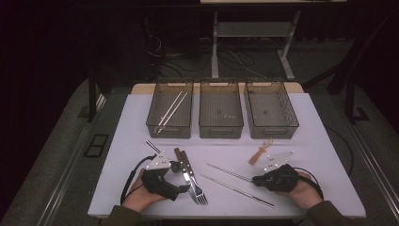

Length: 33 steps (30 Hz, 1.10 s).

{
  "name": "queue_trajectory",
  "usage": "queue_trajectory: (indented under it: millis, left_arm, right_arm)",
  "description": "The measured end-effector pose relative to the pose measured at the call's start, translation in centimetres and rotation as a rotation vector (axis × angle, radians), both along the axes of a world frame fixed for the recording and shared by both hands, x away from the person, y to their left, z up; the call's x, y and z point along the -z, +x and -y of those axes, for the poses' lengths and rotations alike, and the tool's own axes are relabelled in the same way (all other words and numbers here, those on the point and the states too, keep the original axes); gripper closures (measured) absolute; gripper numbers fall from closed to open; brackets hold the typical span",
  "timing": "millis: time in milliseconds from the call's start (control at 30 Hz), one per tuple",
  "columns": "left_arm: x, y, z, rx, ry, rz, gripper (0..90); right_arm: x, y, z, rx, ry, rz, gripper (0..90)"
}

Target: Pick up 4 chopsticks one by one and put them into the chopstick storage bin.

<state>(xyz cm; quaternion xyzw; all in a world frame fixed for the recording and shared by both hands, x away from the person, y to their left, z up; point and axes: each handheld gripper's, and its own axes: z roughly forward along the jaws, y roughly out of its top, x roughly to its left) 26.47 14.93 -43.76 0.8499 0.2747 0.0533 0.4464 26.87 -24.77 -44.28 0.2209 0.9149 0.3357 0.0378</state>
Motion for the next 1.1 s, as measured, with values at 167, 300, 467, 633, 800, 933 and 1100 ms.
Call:
queue_trajectory:
  millis: [167, 300, 467, 633, 800, 933, 1100]
  left_arm:
    - [0.0, 0.1, -0.1, -0.001, -0.008, -0.002, 0.0]
    - [0.0, 0.1, -0.1, -0.004, -0.014, -0.005, 0.0]
    - [-0.1, 0.1, -0.1, -0.004, -0.015, -0.001, 0.0]
    - [-0.1, 0.1, -0.1, -0.003, -0.013, 0.001, 0.0]
    - [-0.1, 0.1, -0.2, -0.003, -0.014, 0.002, 0.0]
    - [-0.1, 0.1, -0.2, -0.004, -0.018, 0.005, 0.0]
    - [-0.3, -0.1, -0.2, 0.000, -0.037, 0.015, 0.0]
  right_arm:
    - [-0.3, 0.1, 0.4, 0.013, 0.028, -0.008, 84.8]
    - [-0.5, 0.3, 0.7, 0.023, 0.046, -0.014, 84.8]
    - [-0.9, 0.4, 1.0, 0.033, 0.075, -0.014, 84.8]
    - [-1.3, 0.5, 1.2, 0.034, 0.089, -0.018, 84.9]
    - [-1.9, 0.5, 1.4, 0.034, 0.118, -0.008, 84.8]
    - [-2.7, 0.5, 1.7, 0.038, 0.152, 0.004, 84.8]
    - [-3.4, 0.6, 1.9, 0.041, 0.187, 0.016, 84.8]
